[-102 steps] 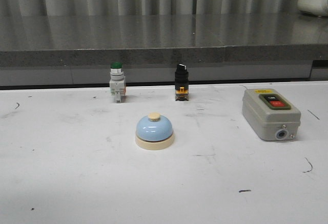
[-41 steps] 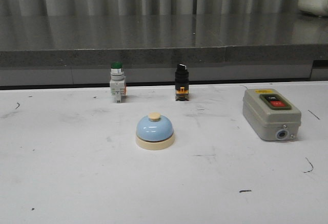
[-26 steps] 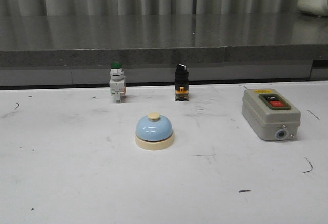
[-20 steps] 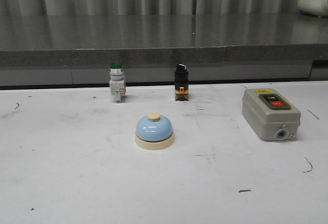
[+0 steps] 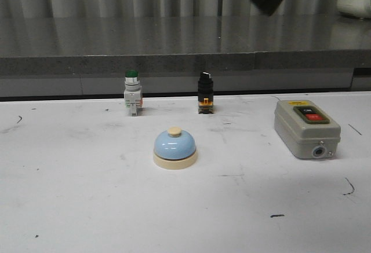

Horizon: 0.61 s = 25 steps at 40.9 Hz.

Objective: Place and press bell with both arms
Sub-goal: 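Lower the right gripper onto the bell's tan button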

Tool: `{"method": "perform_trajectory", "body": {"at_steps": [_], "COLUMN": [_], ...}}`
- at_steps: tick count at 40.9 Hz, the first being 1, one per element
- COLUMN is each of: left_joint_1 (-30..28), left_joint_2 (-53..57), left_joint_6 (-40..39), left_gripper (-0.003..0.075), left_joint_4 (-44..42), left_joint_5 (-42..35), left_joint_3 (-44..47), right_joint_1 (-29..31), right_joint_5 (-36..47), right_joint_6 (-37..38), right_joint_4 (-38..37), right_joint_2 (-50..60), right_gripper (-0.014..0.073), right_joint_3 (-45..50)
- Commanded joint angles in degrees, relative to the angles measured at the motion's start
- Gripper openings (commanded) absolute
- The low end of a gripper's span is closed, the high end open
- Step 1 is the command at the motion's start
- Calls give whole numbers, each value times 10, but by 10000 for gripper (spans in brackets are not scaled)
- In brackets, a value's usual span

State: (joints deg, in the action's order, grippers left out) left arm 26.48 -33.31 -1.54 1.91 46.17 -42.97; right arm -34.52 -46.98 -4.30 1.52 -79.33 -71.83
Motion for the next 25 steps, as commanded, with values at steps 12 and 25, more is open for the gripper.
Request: {"method": "perform_trajectory", "body": {"at_steps": [12,25], "left_joint_1": [-1,-1], "left_joint_2": [0,0], "left_joint_6": [-5,-5], "left_gripper": [565,565], "left_joint_4": [6,6], "left_joint_5": [-40,-40], "left_joint_3": [-16,-16], "right_joint_1": [-38,-38], "right_joint_5": [20,13], "right_joint_6": [-5,-6], "right_joint_4": [0,-52], "right_joint_2": [-180,-303], "right_gripper": [-69,-69], "right_joint_3": [-152,-222]}}
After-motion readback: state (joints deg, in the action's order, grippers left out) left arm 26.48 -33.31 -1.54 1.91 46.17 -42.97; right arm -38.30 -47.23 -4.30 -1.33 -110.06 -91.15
